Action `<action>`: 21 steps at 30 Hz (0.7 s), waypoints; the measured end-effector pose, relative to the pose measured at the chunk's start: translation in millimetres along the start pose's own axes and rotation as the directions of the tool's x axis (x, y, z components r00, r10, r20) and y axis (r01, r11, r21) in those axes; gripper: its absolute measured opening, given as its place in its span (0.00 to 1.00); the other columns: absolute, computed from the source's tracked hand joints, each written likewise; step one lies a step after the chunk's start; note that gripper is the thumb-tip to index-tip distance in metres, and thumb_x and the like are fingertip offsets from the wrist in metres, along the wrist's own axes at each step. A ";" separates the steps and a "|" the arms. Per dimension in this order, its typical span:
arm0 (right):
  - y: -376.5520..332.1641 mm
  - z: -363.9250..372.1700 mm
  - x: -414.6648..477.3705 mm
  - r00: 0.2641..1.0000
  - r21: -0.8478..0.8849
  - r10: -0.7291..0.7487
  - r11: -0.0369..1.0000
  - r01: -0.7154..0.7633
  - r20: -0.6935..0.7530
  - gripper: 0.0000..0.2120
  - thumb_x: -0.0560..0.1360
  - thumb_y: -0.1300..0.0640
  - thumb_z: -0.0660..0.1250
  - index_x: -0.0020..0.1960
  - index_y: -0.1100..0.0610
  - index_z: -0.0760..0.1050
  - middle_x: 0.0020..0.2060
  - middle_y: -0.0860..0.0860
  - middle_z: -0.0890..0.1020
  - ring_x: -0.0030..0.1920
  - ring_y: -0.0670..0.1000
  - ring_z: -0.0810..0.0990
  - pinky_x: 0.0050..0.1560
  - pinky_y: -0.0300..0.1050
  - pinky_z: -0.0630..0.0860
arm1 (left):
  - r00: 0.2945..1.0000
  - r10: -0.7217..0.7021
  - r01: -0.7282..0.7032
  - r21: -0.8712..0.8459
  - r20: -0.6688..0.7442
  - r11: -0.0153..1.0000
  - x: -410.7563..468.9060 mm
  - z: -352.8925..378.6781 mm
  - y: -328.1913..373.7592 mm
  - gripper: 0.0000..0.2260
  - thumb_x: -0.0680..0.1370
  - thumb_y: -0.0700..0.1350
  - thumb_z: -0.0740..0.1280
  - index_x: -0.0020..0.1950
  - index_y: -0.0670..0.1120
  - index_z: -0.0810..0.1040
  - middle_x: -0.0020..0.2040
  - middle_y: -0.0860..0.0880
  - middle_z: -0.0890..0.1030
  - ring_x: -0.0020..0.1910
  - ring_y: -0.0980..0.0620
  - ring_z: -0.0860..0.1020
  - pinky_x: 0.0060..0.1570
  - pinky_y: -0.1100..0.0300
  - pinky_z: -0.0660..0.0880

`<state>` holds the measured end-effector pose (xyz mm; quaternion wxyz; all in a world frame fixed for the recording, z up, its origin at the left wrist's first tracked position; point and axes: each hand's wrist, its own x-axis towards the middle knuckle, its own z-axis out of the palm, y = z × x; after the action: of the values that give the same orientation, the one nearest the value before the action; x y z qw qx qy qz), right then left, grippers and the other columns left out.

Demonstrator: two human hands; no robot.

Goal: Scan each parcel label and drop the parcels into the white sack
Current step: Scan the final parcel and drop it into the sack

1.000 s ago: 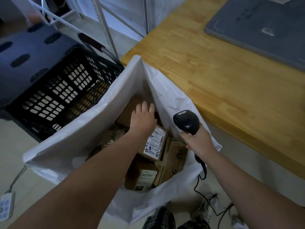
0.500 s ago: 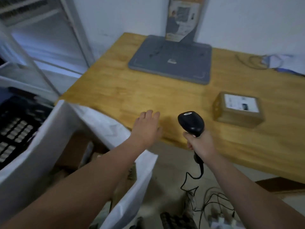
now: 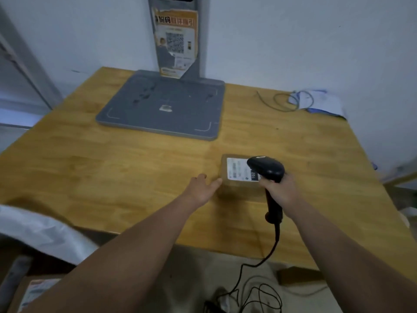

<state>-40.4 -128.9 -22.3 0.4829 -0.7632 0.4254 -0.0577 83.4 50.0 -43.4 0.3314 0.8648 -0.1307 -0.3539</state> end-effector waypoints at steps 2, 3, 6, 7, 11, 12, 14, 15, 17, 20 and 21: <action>1.5 -9.8 8.0 0.993 0.044 0.067 0.996 -0.072 0.096 0.12 0.70 0.52 0.72 0.47 0.59 0.78 0.45 0.57 0.77 0.42 0.55 0.76 0.37 0.47 0.70 | 0.993 -0.103 0.113 -0.199 0.060 0.973 10.4 14.4 8.7 0.37 0.78 0.66 0.57 0.79 0.45 0.54 0.78 0.45 0.58 0.73 0.42 0.63 0.68 0.49 0.65; 3.0 -12.4 9.9 0.986 0.047 0.098 0.993 -0.105 0.136 0.10 0.71 0.55 0.72 0.48 0.61 0.79 0.43 0.57 0.77 0.41 0.55 0.76 0.37 0.47 0.69 | 0.987 -0.137 0.156 -0.279 0.085 0.948 15.4 21.5 10.6 0.38 0.77 0.67 0.57 0.79 0.45 0.54 0.78 0.45 0.59 0.73 0.42 0.63 0.69 0.48 0.64; 10.7 -10.1 14.1 0.973 0.019 0.103 0.994 -0.110 0.205 0.08 0.70 0.58 0.72 0.46 0.62 0.80 0.38 0.56 0.78 0.40 0.55 0.75 0.39 0.47 0.69 | 0.982 -0.156 0.189 -0.472 0.108 0.861 23.5 37.0 14.7 0.34 0.77 0.65 0.59 0.77 0.48 0.58 0.74 0.47 0.66 0.70 0.44 0.67 0.69 0.48 0.65; 11.8 -7.9 14.8 0.971 0.019 0.082 0.996 -0.089 0.222 0.07 0.70 0.58 0.72 0.45 0.61 0.80 0.38 0.56 0.77 0.40 0.56 0.76 0.40 0.48 0.71 | 0.984 -0.155 0.177 -0.537 0.087 0.825 25.6 39.0 15.4 0.32 0.78 0.63 0.61 0.77 0.49 0.58 0.72 0.48 0.68 0.68 0.45 0.69 0.67 0.49 0.66; 11.1 -0.6 21.1 0.949 0.104 0.054 0.990 -0.090 0.311 0.07 0.71 0.60 0.72 0.48 0.58 0.80 0.47 0.63 0.81 0.49 0.61 0.80 0.55 0.61 0.79 | 0.993 -0.110 0.053 -0.686 -0.039 0.725 28.4 26.8 22.7 0.22 0.78 0.57 0.66 0.67 0.55 0.61 0.60 0.50 0.75 0.54 0.51 0.75 0.48 0.55 0.73; 9.1 0.5 21.6 0.942 0.109 0.044 0.990 -0.085 0.333 0.09 0.70 0.60 0.73 0.50 0.59 0.80 0.47 0.63 0.81 0.48 0.61 0.81 0.56 0.63 0.78 | 0.992 -0.093 0.006 -0.699 -0.087 0.715 29.3 19.4 26.1 0.20 0.77 0.54 0.67 0.66 0.55 0.63 0.58 0.51 0.75 0.53 0.51 0.76 0.45 0.56 0.74; 2.4 2.3 21.0 0.923 0.121 0.019 0.990 -0.070 0.384 0.10 0.71 0.58 0.74 0.52 0.59 0.80 0.43 0.58 0.83 0.44 0.59 0.83 0.55 0.61 0.79 | 0.976 -0.030 -0.129 -0.679 -0.218 0.723 32.2 -1.1 33.8 0.20 0.77 0.48 0.69 0.65 0.54 0.67 0.55 0.51 0.76 0.50 0.53 0.77 0.42 0.59 0.77; -3.1 3.0 19.8 0.915 0.140 -0.007 0.989 -0.055 0.404 0.10 0.72 0.56 0.74 0.52 0.58 0.81 0.42 0.56 0.84 0.42 0.58 0.84 0.52 0.59 0.81 | 0.959 0.021 -0.201 -0.631 -0.281 0.749 34.0 -14.2 37.3 0.20 0.76 0.47 0.70 0.65 0.53 0.69 0.54 0.52 0.76 0.49 0.54 0.77 0.42 0.60 0.77; -17.1 4.4 16.3 0.913 0.180 -0.090 0.984 0.019 0.398 0.07 0.73 0.54 0.74 0.47 0.57 0.81 0.38 0.53 0.84 0.34 0.55 0.84 0.42 0.51 0.83 | 0.925 0.125 -0.301 -0.493 -0.358 0.816 38.1 -41.5 40.2 0.21 0.75 0.46 0.72 0.66 0.51 0.71 0.53 0.54 0.75 0.50 0.55 0.77 0.48 0.59 0.77; -39.4 8.0 12.0 0.935 0.237 -0.201 0.963 0.133 0.292 0.11 0.74 0.56 0.72 0.36 0.59 0.78 0.26 0.52 0.78 0.26 0.50 0.76 0.31 0.44 0.75 | 0.918 0.165 -0.295 -0.345 -0.360 0.891 43.2 -72.7 37.7 0.23 0.74 0.48 0.73 0.69 0.50 0.73 0.52 0.55 0.74 0.53 0.53 0.75 0.52 0.59 0.74; -45.5 10.5 11.0 0.939 0.249 -0.224 0.956 0.158 0.262 0.12 0.74 0.56 0.72 0.34 0.59 0.77 0.24 0.51 0.77 0.25 0.50 0.75 0.30 0.44 0.74 | 0.921 0.168 -0.289 -0.327 -0.352 0.900 44.8 -77.5 35.4 0.24 0.74 0.49 0.73 0.69 0.51 0.73 0.53 0.54 0.75 0.54 0.52 0.74 0.53 0.59 0.73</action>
<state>-1.1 -121.7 4.3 0.6145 -0.7420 0.2650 -0.0405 169.9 40.2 -2.3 0.5455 0.8097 -0.1082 -0.1875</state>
